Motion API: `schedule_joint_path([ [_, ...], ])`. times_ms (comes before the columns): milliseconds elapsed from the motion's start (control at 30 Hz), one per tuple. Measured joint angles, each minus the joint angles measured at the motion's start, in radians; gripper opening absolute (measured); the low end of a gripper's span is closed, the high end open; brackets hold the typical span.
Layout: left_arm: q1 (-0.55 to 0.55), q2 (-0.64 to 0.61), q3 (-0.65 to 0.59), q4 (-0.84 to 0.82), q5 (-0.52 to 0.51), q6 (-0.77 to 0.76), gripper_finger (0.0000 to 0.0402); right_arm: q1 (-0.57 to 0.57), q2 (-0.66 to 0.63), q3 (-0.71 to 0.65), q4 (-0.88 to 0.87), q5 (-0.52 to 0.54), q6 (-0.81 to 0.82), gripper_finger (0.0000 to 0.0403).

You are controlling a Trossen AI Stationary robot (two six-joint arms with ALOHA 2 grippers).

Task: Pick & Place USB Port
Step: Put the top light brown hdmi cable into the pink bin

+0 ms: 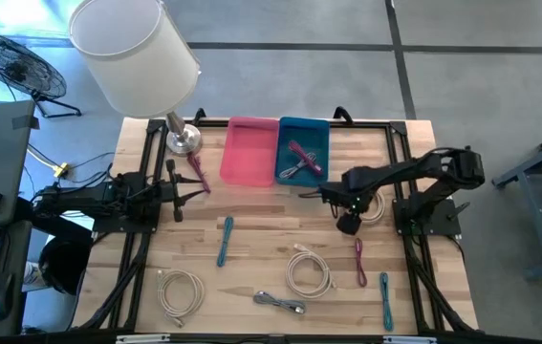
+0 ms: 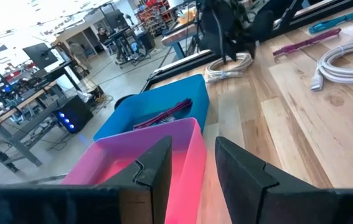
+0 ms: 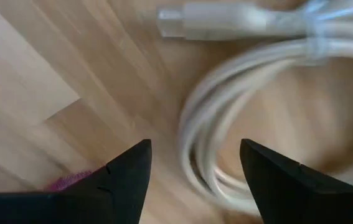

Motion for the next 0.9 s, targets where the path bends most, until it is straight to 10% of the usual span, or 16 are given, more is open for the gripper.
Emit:
schedule_joint_path([
  [267,0.000,0.000,0.000,0.012,-0.013,-0.003,0.0122,0.001,-0.015,-0.152,0.211,-0.001,0.045,0.0211],
  [467,0.000,0.000,0.000,0.038,-0.033,-0.007,0.0122,0.015,-0.004,-0.124,0.183,0.050,0.013,0.0039],
  [900,0.000,0.000,-0.017,0.145,-0.029,-0.056,0.0122,0.102,0.007,0.002,0.147,0.258,0.029,0.0032],
])
